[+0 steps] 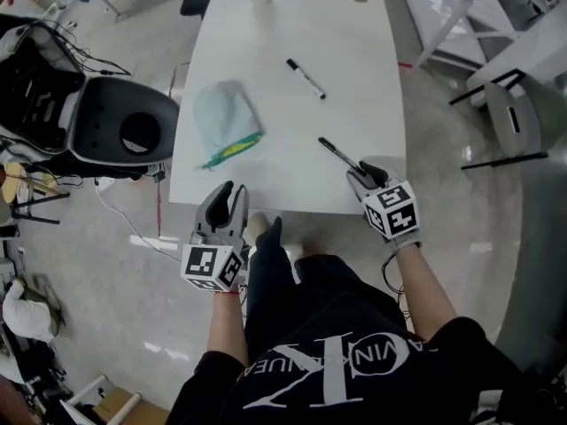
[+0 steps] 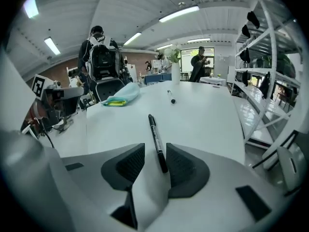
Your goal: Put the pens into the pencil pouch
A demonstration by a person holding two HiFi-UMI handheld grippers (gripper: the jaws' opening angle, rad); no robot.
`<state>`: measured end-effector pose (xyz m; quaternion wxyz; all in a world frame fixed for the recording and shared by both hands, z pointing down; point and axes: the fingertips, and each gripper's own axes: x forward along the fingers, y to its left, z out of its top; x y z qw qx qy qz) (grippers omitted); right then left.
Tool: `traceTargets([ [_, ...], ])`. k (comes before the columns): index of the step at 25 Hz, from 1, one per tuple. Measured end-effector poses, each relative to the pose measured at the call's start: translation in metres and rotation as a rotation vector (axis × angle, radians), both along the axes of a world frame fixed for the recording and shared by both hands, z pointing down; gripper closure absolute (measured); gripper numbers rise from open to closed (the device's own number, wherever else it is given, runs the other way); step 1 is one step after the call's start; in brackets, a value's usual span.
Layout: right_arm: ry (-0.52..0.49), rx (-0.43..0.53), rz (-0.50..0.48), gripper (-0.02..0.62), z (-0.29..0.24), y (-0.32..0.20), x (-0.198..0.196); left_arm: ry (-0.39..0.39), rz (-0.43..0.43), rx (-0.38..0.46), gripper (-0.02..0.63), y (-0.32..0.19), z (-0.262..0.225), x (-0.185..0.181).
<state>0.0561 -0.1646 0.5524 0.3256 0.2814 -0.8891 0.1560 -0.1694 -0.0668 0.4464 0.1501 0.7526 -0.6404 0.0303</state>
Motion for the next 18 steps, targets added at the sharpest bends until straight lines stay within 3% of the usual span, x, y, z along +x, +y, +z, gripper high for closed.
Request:
traceTargets([
  [4, 0.091, -0.014, -0.037, 0.496, 0.009, 0.002, -0.005, -0.006, 0.034, -0.014, 0.517, -0.016, 0.002, -0.014],
  [8, 0.103, -0.041, -0.041, 0.548, 0.009, 0.004, -0.007, -0.009, 0.062, 0.002, 0.508, -0.038, -0.014, -0.031],
  [14, 0.072, -0.085, 0.022, 0.548, 0.007, 0.004, 0.000, -0.022, 0.089, -0.010, 0.500, -0.050, -0.019, -0.055],
  [18, 0.036, -0.067, 0.064, 0.548, 0.000, 0.004, -0.018, -0.049, 0.105, -0.064, 0.485, -0.052, -0.009, -0.082],
])
